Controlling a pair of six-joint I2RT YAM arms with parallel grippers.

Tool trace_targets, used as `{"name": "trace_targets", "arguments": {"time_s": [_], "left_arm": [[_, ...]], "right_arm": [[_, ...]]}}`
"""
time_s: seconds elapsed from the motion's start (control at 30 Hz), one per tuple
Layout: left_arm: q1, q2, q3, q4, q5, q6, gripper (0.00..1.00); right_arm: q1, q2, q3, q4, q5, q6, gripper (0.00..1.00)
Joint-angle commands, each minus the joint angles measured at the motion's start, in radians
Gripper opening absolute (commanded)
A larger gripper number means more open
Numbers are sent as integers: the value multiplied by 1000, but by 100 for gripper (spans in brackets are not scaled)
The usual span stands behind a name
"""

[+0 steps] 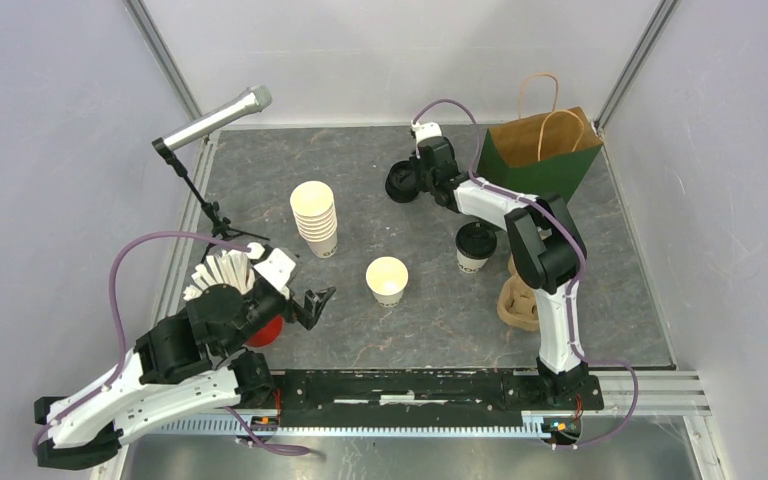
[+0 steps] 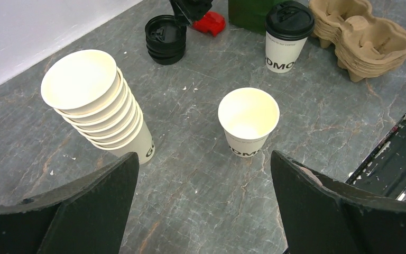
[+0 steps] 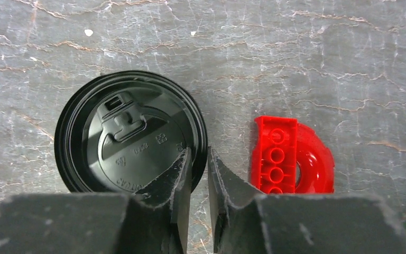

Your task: Pack the takeout coffee

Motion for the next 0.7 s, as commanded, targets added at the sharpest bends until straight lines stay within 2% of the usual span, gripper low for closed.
{"name": "trace_targets", "arguments": {"time_s": [0.0, 0.13, 0.23, 0.33, 0.43, 0.67], "left_arm": [[13, 12, -3, 15, -12, 28, 100], [17, 20, -4, 15, -11, 27, 100], [21, 24, -3, 15, -7, 27, 100], [28, 29, -3, 15, 3, 29, 100], [32, 34, -4, 15, 9, 28, 100], [35, 34, -2, 15, 14, 27, 100]], "right_arm": [[-14, 3, 34, 35, -42, -8, 18], [-15, -8, 37, 35, -57, -25, 14], [-14, -23, 38, 34, -66, -29, 21], [-15, -33, 39, 31, -74, -38, 7], [-15, -43, 39, 31, -88, -40, 0], [-15, -78, 35, 34, -90, -34, 0]]}}
